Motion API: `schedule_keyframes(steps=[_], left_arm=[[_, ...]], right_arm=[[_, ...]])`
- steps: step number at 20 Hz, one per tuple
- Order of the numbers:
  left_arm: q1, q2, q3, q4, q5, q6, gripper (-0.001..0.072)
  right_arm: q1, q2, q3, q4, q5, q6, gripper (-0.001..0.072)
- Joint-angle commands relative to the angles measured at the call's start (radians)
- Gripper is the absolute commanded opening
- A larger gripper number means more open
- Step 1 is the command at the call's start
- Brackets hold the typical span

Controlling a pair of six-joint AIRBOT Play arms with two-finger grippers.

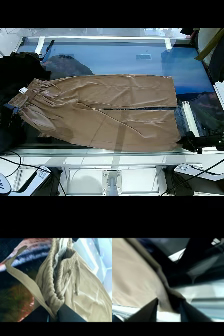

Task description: Fold the clothes and pants, and hang the long-sleeved shirts on hangers.

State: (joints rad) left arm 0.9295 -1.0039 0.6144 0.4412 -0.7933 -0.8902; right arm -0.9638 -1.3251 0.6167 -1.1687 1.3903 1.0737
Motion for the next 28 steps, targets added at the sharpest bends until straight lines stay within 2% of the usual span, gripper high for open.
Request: schedule_keyframes(steps=[1, 3, 7, 9, 11, 13, 14, 16, 17, 20, 22, 24, 25, 28], left_arm=[[0.001, 0.001, 0.001, 0.000, 0.000, 0.000, 0.0022], [0.001, 0.002, 0.002, 0.000, 0.005, 0.000, 0.0021], [0.001, 0.051, 0.032, 0.047, -0.008, -0.008, 0.0020], [0.001, 0.105, 0.067, 0.156, -0.055, -0.100, 0.0020], [0.001, 0.177, 0.129, 0.327, -0.153, -0.229, 0.0020], [0.000, 0.247, 0.207, 0.446, -0.247, -0.317, 0.0020], [-0.002, 0.268, 0.246, 0.457, -0.273, -0.329, 0.0019], [-0.040, 0.265, 0.328, 0.484, -0.282, -0.331, 0.0018], [-0.074, 0.241, 0.367, 0.530, -0.282, -0.365, 0.0018], [-0.238, 0.089, 0.494, 0.713, -0.290, -0.474, 0.0019], [-0.375, -0.058, 0.597, 0.900, -0.324, -0.573, 0.0018], [-0.475, -0.202, 0.704, 1.122, -0.367, -0.710, 0.0019], [-0.503, -0.269, 0.759, 1.198, -0.408, -0.738, 0.0019], [-0.517, -0.433, 0.888, 1.283, -0.566, -0.742, 0.0019]], right_arm=[[0.077, 0.000, 0.001, 0.021, -0.045, -0.048, 0.0041], [0.080, 0.009, 0.017, 0.032, -0.029, -0.048, 0.0019], [0.078, 0.091, 0.153, 0.039, 0.150, -0.047, 0.0019], [0.079, 0.167, 0.233, 0.089, 0.225, -0.047, 0.0019], [0.079, 0.256, 0.306, 0.130, 0.264, -0.046, 0.0019], [0.079, 0.332, 0.374, 0.130, 0.254, 0.000, 0.0019], [0.082, 0.358, 0.410, 0.139, 0.231, 0.042, 0.0018], [0.119, 0.360, 0.468, 0.162, 0.171, 0.061, 0.0017], [0.159, 0.347, 0.491, 0.181, 0.108, 0.083, 0.0017], [0.336, 0.244, 0.570, 0.180, -0.099, 0.159, 0.0016], [0.447, 0.114, 0.649, 0.167, -0.213, 0.231, 0.0017], [0.530, -0.050, 0.766, 0.168, -0.271, 0.294, 0.0016], [0.561, -0.127, 0.835, 0.168, -0.287, 0.323, 0.0017], [0.631, -0.369, 1.075, 0.166, -0.303, 0.393, 0.0016]])
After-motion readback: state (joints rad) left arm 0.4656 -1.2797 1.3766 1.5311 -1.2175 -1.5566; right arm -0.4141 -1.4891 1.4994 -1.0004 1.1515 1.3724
